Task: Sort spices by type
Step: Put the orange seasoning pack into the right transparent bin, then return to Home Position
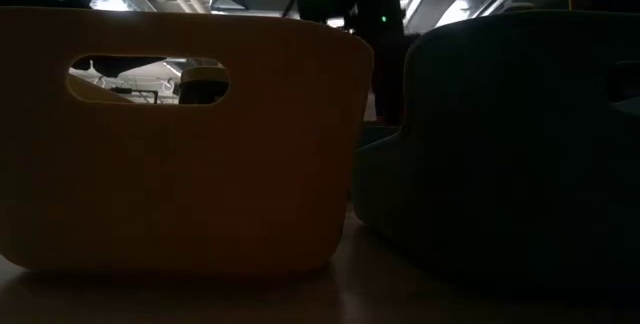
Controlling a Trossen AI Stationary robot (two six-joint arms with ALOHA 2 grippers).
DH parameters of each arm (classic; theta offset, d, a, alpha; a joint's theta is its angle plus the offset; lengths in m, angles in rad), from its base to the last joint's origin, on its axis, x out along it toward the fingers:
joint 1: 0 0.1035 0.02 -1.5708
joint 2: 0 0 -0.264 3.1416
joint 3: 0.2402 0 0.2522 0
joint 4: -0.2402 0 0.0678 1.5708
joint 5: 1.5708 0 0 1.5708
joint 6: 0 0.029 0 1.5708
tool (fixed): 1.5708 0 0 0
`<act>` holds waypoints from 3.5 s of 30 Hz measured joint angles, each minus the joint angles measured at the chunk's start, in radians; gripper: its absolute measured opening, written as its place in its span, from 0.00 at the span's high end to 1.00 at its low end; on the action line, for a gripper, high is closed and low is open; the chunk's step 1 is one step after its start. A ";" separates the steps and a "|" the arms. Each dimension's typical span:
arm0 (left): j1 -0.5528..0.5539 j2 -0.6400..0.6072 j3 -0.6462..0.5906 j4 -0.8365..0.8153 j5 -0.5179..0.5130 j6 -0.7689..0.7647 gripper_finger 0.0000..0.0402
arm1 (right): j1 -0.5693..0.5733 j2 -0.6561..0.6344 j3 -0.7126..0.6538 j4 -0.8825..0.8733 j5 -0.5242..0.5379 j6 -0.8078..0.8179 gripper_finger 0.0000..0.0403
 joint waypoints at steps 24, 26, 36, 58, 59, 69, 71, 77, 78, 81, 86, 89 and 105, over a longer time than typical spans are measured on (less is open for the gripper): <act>0.000 0.000 0.000 0.000 0.000 0.000 0.41 | 0.001 0.000 -0.136 0.101 -0.034 0.030 0.76; 0.000 0.000 0.000 0.000 0.000 0.000 0.41 | 0.001 0.000 -0.136 0.095 -0.034 0.030 0.73; 0.000 0.000 0.000 0.000 0.007 -0.003 0.41 | 0.001 -0.010 0.000 -0.080 -0.034 0.068 0.70; -0.002 0.000 0.000 0.000 0.007 -0.071 0.41 | 0.021 -0.501 -0.094 -0.015 0.110 0.093 0.70; -0.002 0.000 0.000 0.000 0.007 -0.078 0.41 | 0.021 -0.538 -0.139 0.014 0.107 0.095 0.70; -0.001 0.000 0.000 0.000 0.007 -0.024 0.41 | 0.020 -0.945 -0.783 0.464 0.088 0.156 0.70; -0.001 0.000 0.000 0.000 0.007 -0.025 0.41 | 0.020 -1.019 -0.912 0.563 0.079 0.187 0.70; -0.001 0.000 0.000 0.000 0.007 -0.028 0.41 | 0.020 -1.187 -1.236 0.832 0.079 0.242 0.70; -0.001 0.000 0.000 -0.001 0.007 -0.029 0.41 | 0.020 -1.210 -1.278 0.868 0.078 0.245 0.70; -0.001 0.000 0.000 0.000 0.007 -0.026 0.41 | 0.020 -1.271 -1.384 0.948 0.078 0.245 0.70; -0.001 0.000 0.000 0.000 0.007 -0.026 0.41 | 0.020 -1.385 -1.519 1.006 0.077 0.250 0.70; -0.001 0.000 0.000 -0.001 0.007 -0.026 0.41 | 0.020 -1.484 -1.582 1.027 0.080 0.264 0.70; -0.001 0.000 0.000 -0.001 0.007 -0.026 0.41 | 0.020 -1.916 -1.666 1.036 0.080 0.288 0.70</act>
